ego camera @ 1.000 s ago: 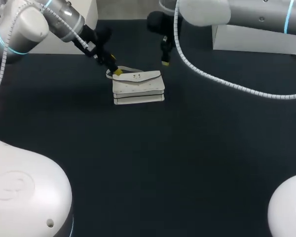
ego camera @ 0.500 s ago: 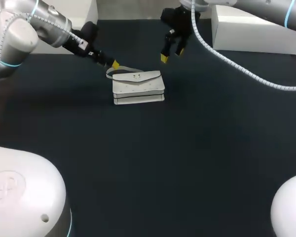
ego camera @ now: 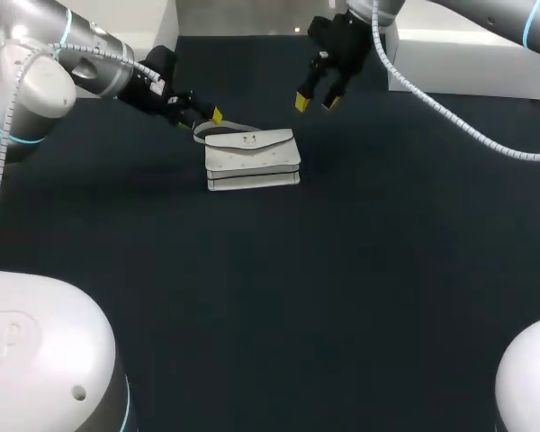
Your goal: Pick up the bag, open it, inspect its contents, close it, and place it on the opposite side
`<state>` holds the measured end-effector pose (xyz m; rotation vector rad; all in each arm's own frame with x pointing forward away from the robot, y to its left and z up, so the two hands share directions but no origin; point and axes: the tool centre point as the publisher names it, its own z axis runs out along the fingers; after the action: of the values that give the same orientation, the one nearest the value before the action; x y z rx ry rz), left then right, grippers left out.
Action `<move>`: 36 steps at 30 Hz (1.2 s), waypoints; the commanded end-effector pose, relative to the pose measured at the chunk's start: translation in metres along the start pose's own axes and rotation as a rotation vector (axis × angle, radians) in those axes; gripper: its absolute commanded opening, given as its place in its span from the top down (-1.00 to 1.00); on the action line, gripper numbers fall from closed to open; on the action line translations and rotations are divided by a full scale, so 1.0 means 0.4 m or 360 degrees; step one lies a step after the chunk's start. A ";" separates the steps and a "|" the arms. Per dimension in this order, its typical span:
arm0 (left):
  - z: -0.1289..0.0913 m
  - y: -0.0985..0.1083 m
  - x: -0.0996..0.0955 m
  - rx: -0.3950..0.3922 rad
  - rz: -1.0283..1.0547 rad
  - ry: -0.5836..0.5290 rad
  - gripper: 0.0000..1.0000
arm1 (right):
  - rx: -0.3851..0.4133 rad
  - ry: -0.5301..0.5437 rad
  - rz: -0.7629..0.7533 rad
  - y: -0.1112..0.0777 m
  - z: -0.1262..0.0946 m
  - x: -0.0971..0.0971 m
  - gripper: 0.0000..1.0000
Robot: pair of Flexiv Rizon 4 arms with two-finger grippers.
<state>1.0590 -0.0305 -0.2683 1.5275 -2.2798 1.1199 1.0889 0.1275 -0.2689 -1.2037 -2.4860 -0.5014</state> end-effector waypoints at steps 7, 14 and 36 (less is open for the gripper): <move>0.019 -0.029 -0.067 -0.0122 -0.0615 0.0421 -1.00 | -0.0210 0.0364 0.0335 0.031 0.053 -0.057 -1.00; 0.047 -0.010 -0.076 -0.0224 -0.0688 0.0523 -1.00 | -0.0269 0.0528 0.0431 0.047 0.092 -0.103 -1.00; 0.121 0.010 -0.132 -0.0203 -0.0958 0.0651 -1.00 | -0.0211 0.0701 0.0514 0.076 0.171 -0.084 -1.00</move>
<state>1.0862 -0.0235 -0.3255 1.6316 -1.4780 0.9533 1.1146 0.1515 -0.3333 -1.3760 -1.8913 -0.7799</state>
